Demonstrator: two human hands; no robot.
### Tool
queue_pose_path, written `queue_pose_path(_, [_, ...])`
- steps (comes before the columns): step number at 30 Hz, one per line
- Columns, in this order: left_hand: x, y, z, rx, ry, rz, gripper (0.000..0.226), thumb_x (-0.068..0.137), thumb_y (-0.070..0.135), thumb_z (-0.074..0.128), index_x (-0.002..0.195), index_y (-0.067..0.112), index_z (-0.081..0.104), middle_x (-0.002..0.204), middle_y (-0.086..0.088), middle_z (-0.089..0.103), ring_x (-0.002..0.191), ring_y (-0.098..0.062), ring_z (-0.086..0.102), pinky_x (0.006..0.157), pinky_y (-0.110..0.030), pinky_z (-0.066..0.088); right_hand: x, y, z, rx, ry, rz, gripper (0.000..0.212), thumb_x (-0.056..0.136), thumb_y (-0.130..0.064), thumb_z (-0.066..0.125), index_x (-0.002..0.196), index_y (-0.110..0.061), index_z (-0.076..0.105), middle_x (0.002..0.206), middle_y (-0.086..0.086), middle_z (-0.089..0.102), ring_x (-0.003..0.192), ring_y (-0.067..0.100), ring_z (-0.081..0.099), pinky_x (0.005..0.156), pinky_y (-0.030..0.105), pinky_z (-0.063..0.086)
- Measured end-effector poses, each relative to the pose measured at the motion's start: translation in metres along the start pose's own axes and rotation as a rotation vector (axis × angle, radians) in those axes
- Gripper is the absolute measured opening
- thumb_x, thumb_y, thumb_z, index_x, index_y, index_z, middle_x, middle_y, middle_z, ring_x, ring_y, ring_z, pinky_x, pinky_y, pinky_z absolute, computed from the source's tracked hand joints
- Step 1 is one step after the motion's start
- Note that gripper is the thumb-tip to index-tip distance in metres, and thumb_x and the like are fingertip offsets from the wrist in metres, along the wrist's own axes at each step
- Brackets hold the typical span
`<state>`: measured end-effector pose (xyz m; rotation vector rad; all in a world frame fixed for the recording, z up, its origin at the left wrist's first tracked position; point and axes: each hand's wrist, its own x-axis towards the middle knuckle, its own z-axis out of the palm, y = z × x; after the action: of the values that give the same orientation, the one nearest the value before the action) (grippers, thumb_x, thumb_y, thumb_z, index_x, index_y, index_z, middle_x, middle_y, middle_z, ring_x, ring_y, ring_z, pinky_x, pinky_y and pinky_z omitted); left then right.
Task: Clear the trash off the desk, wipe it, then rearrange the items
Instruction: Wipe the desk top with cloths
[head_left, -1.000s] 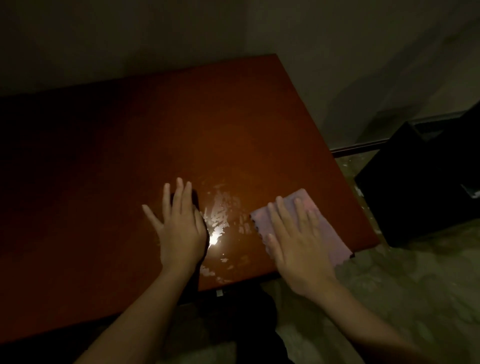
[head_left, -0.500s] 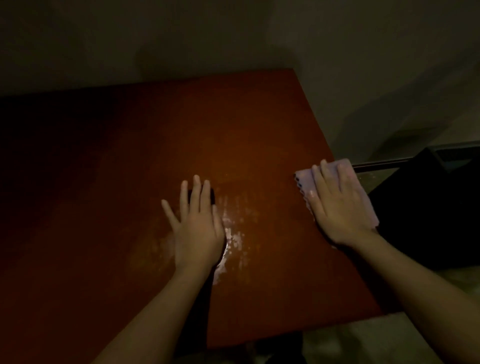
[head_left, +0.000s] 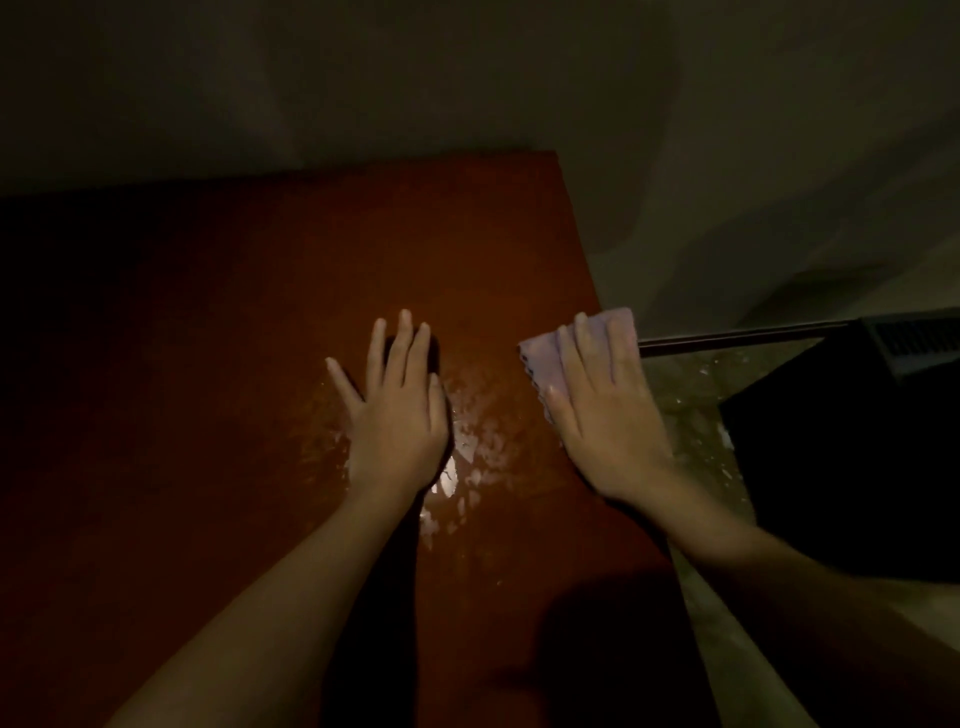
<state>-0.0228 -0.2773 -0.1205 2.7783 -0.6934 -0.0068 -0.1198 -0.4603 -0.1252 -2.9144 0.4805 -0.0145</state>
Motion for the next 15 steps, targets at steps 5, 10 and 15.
queue_pose_path(5, [-0.016, -0.001, -0.001, 0.012, -0.008, 0.021, 0.059, 0.097, 0.038, 0.013, 0.152, 0.02, 0.019, 0.161, 0.002, 0.009, 0.147, -0.013, -0.009, 0.112, -0.063, -0.012, -0.1, -0.012, 0.006, -0.03, 0.046, 0.094, 0.061, 0.101, -0.044, 0.004, 0.147, -0.006, 0.018, 0.154, 0.02, 0.022, 0.144, 0.032, -0.002, 0.114, 0.053, 0.022])
queue_pose_path(10, [-0.091, -0.004, -0.011, 0.025, -0.088, 0.083, 0.062, 0.094, 0.042, 0.007, 0.152, 0.024, 0.017, 0.158, 0.008, 0.0, 0.147, -0.01, -0.012, 0.108, -0.061, -0.021, -0.18, -0.027, 0.01, -0.059, -0.027, 0.209, 0.065, 0.1, -0.046, 0.004, 0.148, -0.006, 0.021, 0.155, 0.019, 0.019, 0.146, 0.037, 0.006, 0.114, 0.052, 0.02])
queue_pose_path(15, [-0.157, -0.016, -0.016, 0.036, -0.094, 0.149, 0.056, 0.098, 0.037, 0.019, 0.149, 0.019, 0.029, 0.157, 0.003, 0.014, 0.148, -0.018, 0.005, 0.113, -0.058, -0.013, -0.217, -0.079, 0.015, -0.03, -0.037, 0.354, 0.066, 0.099, -0.047, 0.005, 0.146, -0.005, 0.027, 0.152, 0.02, 0.026, 0.142, 0.038, 0.022, 0.11, 0.053, 0.023])
